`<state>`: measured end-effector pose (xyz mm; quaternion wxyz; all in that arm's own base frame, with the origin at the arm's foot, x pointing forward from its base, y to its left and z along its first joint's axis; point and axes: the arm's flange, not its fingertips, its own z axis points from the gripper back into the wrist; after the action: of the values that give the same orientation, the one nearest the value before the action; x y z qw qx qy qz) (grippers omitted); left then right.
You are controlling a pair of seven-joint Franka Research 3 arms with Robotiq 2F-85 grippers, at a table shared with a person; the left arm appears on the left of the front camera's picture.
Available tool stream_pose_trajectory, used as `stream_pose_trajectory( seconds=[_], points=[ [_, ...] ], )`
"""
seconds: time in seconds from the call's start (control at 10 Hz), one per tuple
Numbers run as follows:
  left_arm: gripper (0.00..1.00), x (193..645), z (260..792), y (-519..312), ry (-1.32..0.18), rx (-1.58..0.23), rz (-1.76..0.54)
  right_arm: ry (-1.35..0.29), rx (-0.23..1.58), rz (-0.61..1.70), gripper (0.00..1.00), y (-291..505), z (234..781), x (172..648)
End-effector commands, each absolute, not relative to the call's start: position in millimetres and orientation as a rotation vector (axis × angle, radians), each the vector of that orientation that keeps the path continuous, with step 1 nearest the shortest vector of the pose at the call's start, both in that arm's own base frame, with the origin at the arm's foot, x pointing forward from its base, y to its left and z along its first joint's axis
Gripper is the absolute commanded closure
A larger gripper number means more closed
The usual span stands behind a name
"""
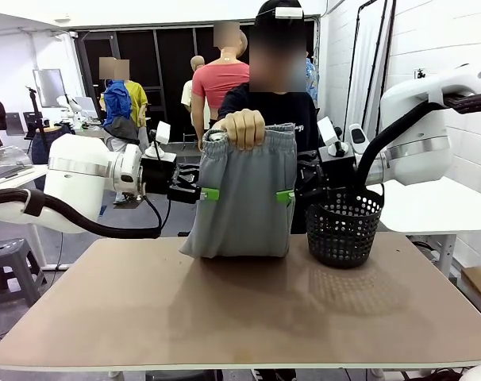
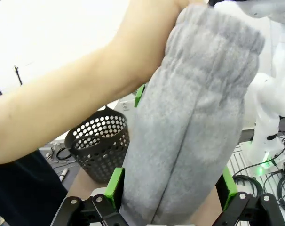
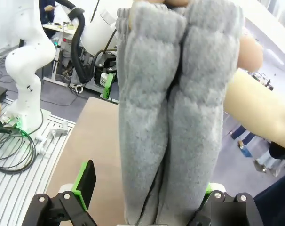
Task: Fold the training pants.
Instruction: Grab both ends of the Training pants handed by a person.
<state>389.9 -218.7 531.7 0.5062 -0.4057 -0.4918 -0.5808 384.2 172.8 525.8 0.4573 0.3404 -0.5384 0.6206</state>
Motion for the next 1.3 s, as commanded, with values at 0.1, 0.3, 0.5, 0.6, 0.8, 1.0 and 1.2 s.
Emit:
stream_pose_trajectory(
  seconds=[0.1, 0.3, 0.5, 0.6, 0.8, 1.0, 1.2],
  points=[
    [0.0, 392.3, 537.7, -220.4, -1.237, -1.033, -1.415, -1.379, 0.888, 1.529, 0.0, 176.3, 527.5, 387.2],
    [0.0, 395.1, 537.3, -222.6, -1.241, -1.04, -1.408, -1.397, 0.907, 1.506, 0.0, 177.0, 534.0, 389.1],
    [0.0, 399.1, 539.7, -228.8, -1.232, -1.042, -1.394, -1.397, 0.909, 1.466, 0.0, 178.2, 539.9, 392.4],
    [0.0, 401.0, 540.4, -231.0, -1.225, -1.046, -1.387, -1.399, 0.906, 1.453, 0.0, 178.9, 541.1, 393.4],
    [0.0, 404.7, 542.2, -234.6, -1.223, -1.045, -1.379, -1.375, 0.916, 1.442, 0.0, 181.2, 542.4, 396.1],
    [0.2, 405.3, 545.5, -235.6, -1.237, -1.044, -1.375, -1.343, 0.947, 1.444, 0.17, 182.9, 542.6, 397.1],
    [0.6, 407.0, 543.0, -236.9, -1.227, -1.043, -1.364, -1.354, 1.001, 1.442, 0.57, 178.8, 545.9, 399.0]
  ],
)
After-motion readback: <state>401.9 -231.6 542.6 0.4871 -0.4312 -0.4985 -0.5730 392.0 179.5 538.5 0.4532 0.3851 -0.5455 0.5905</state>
